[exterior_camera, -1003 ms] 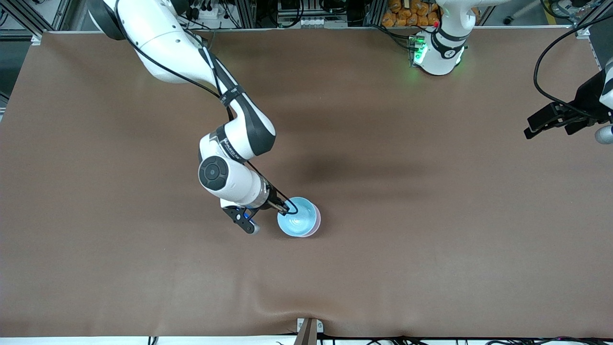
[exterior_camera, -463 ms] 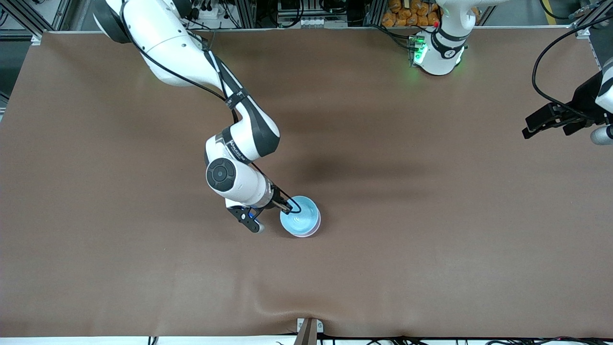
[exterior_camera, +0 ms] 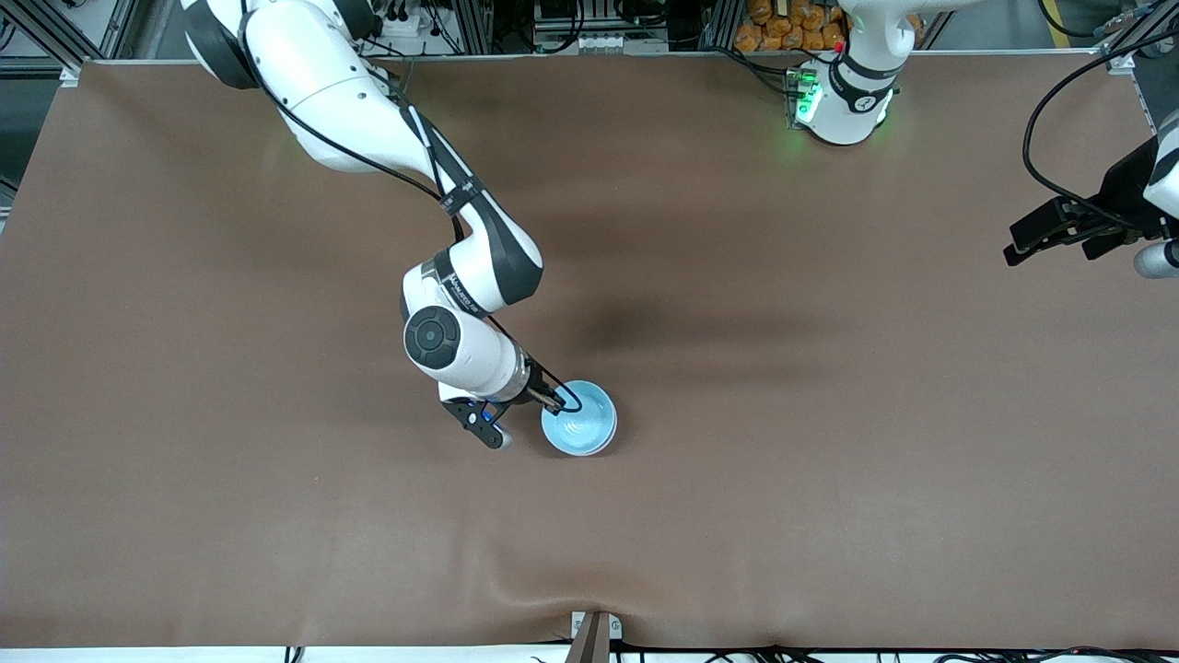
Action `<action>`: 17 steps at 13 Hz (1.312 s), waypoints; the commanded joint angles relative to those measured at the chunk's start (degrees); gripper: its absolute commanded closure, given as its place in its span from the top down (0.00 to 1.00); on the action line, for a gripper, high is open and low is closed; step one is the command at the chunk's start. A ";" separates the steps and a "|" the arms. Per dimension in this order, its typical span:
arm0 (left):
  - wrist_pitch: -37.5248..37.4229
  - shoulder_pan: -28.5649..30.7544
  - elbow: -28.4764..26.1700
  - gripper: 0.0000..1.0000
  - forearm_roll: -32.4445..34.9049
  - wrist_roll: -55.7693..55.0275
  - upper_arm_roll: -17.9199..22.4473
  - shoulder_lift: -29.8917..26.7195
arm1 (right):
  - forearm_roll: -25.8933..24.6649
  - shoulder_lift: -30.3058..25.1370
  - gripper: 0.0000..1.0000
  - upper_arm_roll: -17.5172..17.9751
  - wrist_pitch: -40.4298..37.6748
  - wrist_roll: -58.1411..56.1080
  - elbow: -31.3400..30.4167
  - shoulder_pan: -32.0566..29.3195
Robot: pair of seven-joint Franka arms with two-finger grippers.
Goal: Stack pink and blue bowls on white bowl
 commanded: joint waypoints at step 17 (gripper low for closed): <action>-0.56 0.55 -4.86 1.00 4.18 1.31 -3.77 -4.67 | -12.86 -12.79 1.00 10.07 -23.72 -4.46 7.18 -17.83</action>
